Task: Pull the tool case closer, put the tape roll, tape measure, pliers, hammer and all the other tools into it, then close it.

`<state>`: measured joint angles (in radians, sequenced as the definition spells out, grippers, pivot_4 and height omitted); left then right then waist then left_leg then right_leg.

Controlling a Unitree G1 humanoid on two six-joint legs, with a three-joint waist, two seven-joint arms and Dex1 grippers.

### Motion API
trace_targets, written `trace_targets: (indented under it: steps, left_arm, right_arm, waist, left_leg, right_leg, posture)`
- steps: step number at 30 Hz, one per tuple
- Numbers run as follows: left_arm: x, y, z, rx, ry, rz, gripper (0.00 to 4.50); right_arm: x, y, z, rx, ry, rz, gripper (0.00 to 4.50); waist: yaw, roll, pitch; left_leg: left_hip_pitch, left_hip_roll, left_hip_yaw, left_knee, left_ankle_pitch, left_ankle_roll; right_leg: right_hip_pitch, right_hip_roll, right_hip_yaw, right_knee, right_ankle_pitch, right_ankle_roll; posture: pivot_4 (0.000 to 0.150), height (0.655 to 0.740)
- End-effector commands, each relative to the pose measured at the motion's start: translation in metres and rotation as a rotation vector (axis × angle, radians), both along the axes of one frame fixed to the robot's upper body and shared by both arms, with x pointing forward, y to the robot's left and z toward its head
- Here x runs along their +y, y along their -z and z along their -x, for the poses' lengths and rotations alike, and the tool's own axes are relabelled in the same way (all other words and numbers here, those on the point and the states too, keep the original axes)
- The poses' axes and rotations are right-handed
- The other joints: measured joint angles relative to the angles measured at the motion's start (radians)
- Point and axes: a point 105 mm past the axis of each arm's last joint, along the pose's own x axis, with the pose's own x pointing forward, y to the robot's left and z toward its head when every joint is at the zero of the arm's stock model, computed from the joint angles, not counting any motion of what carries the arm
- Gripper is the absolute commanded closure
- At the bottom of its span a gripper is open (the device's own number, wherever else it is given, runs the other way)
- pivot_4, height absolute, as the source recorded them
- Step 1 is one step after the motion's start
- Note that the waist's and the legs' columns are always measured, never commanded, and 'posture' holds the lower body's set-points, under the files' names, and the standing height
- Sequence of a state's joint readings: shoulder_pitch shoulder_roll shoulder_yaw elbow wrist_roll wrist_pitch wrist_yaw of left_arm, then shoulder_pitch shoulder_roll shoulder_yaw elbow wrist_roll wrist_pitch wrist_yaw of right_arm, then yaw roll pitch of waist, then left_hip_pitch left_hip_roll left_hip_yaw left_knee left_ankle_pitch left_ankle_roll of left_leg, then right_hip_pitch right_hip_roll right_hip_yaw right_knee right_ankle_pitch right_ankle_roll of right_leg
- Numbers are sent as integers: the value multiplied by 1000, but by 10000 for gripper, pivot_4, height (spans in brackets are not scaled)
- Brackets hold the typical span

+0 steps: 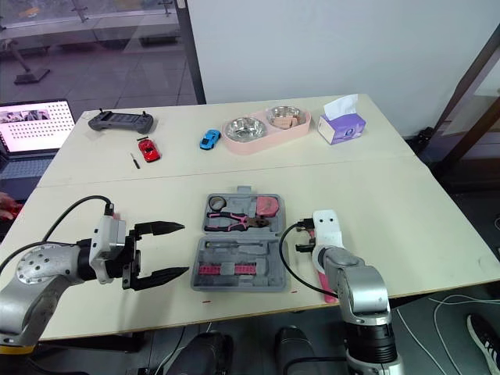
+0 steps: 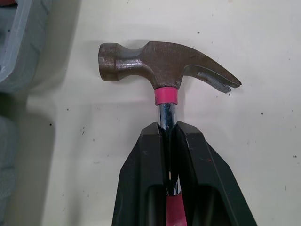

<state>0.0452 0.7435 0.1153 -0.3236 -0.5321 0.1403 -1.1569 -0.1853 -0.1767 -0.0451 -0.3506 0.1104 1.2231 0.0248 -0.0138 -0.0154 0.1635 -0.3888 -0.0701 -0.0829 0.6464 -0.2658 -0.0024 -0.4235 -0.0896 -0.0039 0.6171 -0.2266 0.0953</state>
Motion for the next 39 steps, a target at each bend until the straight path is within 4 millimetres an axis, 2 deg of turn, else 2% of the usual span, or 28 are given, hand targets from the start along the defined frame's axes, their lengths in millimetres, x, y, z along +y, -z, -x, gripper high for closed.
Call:
trace_targets:
  steps: [1,4,7,10,11,15,18,21,23,28,31,34,39]
  left_arm:
    - [3,-9,0,-43,-3,-11,0]
    - [4,-9,0,-42,-5,-10,0]
    - [4,-9,0,-42,-9,-8,0]
    - [3,-8,0,-44,-12,-1,0]
    - [2,-8,0,-46,-16,3,0]
    - [1,-7,-3,-50,-29,14,0]
    - [-1,-3,-3,-50,-25,14,0]
    - [-5,-2,-6,-60,-13,18,0]
    - [-7,-2,-7,-65,-7,25,0]
    - [-12,0,-5,-60,30,21,0]
    - [-11,0,-6,-59,35,12,0]
    - [-11,-1,-6,-61,33,10,0]
    - [-10,-1,-4,-63,17,13,0]
  right_arm:
    - [-6,16,8,67,25,-10,44219]
    - [-6,13,7,57,28,-23,32044]
    - [-10,3,5,35,33,-28,17542]
    - [-20,-17,6,0,51,-31,3174]
    - [-26,-29,8,-18,29,-4,897]
    - [-25,-75,14,-67,-170,69,897]
    - [-6,-103,15,-74,-543,201,897]
    - [-6,-107,28,-8,-955,444,897]
    - [-12,-104,27,17,-1206,636,897]
    - [-18,-85,10,-35,-1879,1136,897]
    - [-24,-70,2,-15,-2166,1280,897]
    - [-21,-60,-9,-30,-2327,1348,897]
    - [-1,-49,-24,-69,-2432,1386,897]
  waist:
    - [0,0,0]
    - [1,0,0]
    - [1,0,0]
    - [0,2,1]
    - [1,3,2]
    - [3,10,6]
    - [1,10,7]
    - [4,9,8]
    - [1,7,9]
    - [-10,6,11]
    - [-8,5,12]
    - [-2,6,12]
    - [0,6,12]
  left_leg:
    - [0,0,0,0,0,0]
    - [0,0,0,0,0,0]
    - [0,0,0,0,0,0]
    - [0,0,0,0,0,0]
    - [-1,0,0,-1,0,0]
    - [-3,-1,1,0,0,0]
    - [-2,-1,1,1,0,0]
    - [-2,0,1,0,0,1]
    - [-2,-1,1,0,-1,2]
    - [-1,-1,7,1,-1,2]
    - [0,-1,8,1,-1,2]
    - [-1,-1,7,0,-1,1]
    - [-1,-1,7,0,0,0]
  right_leg:
    - [0,0,0,0,0,0]
    - [0,0,0,0,0,0]
    - [0,0,0,0,0,0]
    - [-1,0,0,0,0,0]
    - [-2,0,0,0,0,0]
    - [-3,-3,0,0,0,0]
    - [-1,-4,-1,-1,0,1]
    - [0,-4,-3,-2,-1,2]
    - [1,-3,-5,-3,-1,7]
    - [1,-6,-2,-3,1,9]
    - [0,-5,-1,-2,2,8]
    - [-2,-4,-1,-2,2,8]
    - [-2,-4,0,-2,3,7]
  posture:
    - [1500,7400]
    - [1500,7400]
    - [1500,7400]
    - [1500,7400]
    - [1500,7400]
    - [1500,7400]
    - [1500,7400]
    - [1500,7400]
    - [1500,7400]
    - [1500,7400]
    - [1500,7400]
    - [1500,7400]
    - [1500,7400]
